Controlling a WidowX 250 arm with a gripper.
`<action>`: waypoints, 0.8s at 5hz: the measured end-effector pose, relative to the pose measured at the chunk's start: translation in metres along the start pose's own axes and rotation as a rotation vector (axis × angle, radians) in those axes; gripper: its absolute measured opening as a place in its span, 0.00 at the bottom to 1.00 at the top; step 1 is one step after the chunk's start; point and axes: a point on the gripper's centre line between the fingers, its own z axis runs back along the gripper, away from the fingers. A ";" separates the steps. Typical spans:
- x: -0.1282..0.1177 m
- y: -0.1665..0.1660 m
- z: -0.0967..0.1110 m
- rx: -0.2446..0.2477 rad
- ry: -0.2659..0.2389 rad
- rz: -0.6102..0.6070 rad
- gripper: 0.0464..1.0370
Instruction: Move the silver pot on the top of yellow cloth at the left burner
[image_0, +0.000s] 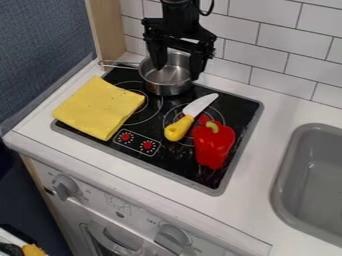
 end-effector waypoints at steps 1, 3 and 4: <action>-0.004 -0.002 -0.013 -0.012 0.038 0.002 0.96; 0.043 0.002 -0.054 -0.099 0.069 -0.013 0.96; 0.056 0.003 -0.070 -0.099 0.085 -0.035 0.91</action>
